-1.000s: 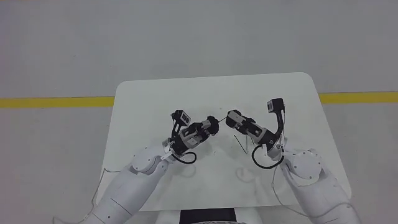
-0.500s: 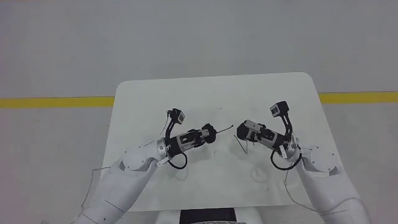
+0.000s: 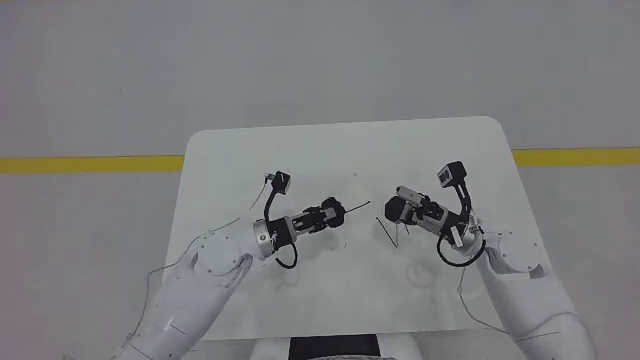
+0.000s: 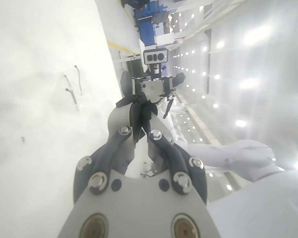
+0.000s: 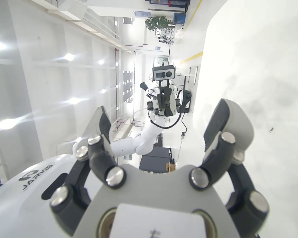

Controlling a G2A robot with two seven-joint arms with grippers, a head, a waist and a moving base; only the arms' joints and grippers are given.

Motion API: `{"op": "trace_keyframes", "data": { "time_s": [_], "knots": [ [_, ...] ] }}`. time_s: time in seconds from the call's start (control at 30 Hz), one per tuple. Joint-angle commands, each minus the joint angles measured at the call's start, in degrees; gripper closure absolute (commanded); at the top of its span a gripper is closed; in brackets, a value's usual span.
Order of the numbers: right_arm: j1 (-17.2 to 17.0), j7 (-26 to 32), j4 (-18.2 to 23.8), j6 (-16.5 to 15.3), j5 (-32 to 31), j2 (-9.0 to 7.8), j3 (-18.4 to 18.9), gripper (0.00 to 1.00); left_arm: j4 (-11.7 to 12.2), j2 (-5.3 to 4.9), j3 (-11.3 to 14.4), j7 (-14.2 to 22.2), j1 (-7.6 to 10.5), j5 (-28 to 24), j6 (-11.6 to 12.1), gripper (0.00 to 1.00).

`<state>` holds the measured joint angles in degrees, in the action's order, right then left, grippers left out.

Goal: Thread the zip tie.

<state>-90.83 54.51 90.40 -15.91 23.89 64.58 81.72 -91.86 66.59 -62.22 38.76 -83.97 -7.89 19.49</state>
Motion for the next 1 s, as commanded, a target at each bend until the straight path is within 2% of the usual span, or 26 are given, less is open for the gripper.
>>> {"op": "trace_keyframes", "data": {
  "time_s": [0.0,0.07,0.13,0.17,0.3,0.37,0.63,0.67,0.7,0.77,0.8,0.9,0.93,0.97],
  "knots": [
    [0.3,0.04,-0.74,-0.16,0.4,-0.01,-0.15,0.0,0.08,-0.02,0.19,0.95,-0.59,-3.38,-0.01,1.0],
    [0.75,-0.17,-1.61,-0.81,0.2,-0.02,-0.33,0.0,0.91,-0.04,0.19,4.23,-0.6,-10.35,-1.07,1.0],
    [1.26,-0.36,-2.49,-2.32,-1.43,-0.07,-0.58,0.0,2.25,-0.1,-0.2,8.52,0.05,-18.2,-3.57,1.0],
    [1.47,-0.36,-2.82,-3.21,-2.27,-0.09,-0.72,0.0,3.13,-0.21,-0.33,10.0,0.44,-19.58,-5.52,1.0],
    [2.47,-0.99,-1.22,-3.57,-8.67,-0.17,-0.57,0.0,4.79,-0.39,-0.75,12.46,1.48,-24.53,-10.21,1.0],
    [2.47,-0.99,-1.22,-3.57,-8.67,-0.17,-0.57,0.0,5.69,-0.5,-0.63,13.11,2.24,-25.75,-13.99,1.0],
    [2.47,-0.99,-1.22,-3.57,-8.67,-0.17,-0.57,0.0,5.69,-0.5,-0.63,13.11,2.24,-25.75,-13.99,1.0],
    [2.47,-0.99,-1.22,-3.57,-8.67,-0.17,-0.57,0.0,5.68,-0.46,-0.53,12.1,2.21,-26.21,-14.63,1.0],
    [2.47,-0.99,-1.22,-3.57,-8.67,-0.17,-0.57,0.0,5.58,-0.43,-0.42,11.7,2.28,-27.37,-16.01,1.0],
    [2.47,-0.99,-1.22,-3.57,-8.67,-0.17,-0.57,0.0,5.99,-0.52,-0.5,11.92,2.72,-29.48,-20.23,1.0],
    [2.48,-1.45,-1.1,-3.55,-9.03,-0.17,-0.64,0.0,6.02,-0.6,-0.56,12.11,3.03,-30.66,-23.13,1.0],
    [2.94,-2.09,0.91,-3.57,-16.63,-0.55,-0.24,0.0,6.32,-0.78,-1.0,12.29,3.45,-33.99,-29.23,1.0],
    [2.68,-2.69,2.06,-3.57,-19.9,-0.69,-0.21,0.0,6.28,-0.92,-1.21,12.81,3.94,-34.79,-31.95,1.0],
    [2.43,-3.12,2.81,-3.57,-21.61,-0.75,-0.28,0.0,6.27,-1.0,-1.57,13.17,4.07,-35.69,-32.58,1.0]
  ]
}}
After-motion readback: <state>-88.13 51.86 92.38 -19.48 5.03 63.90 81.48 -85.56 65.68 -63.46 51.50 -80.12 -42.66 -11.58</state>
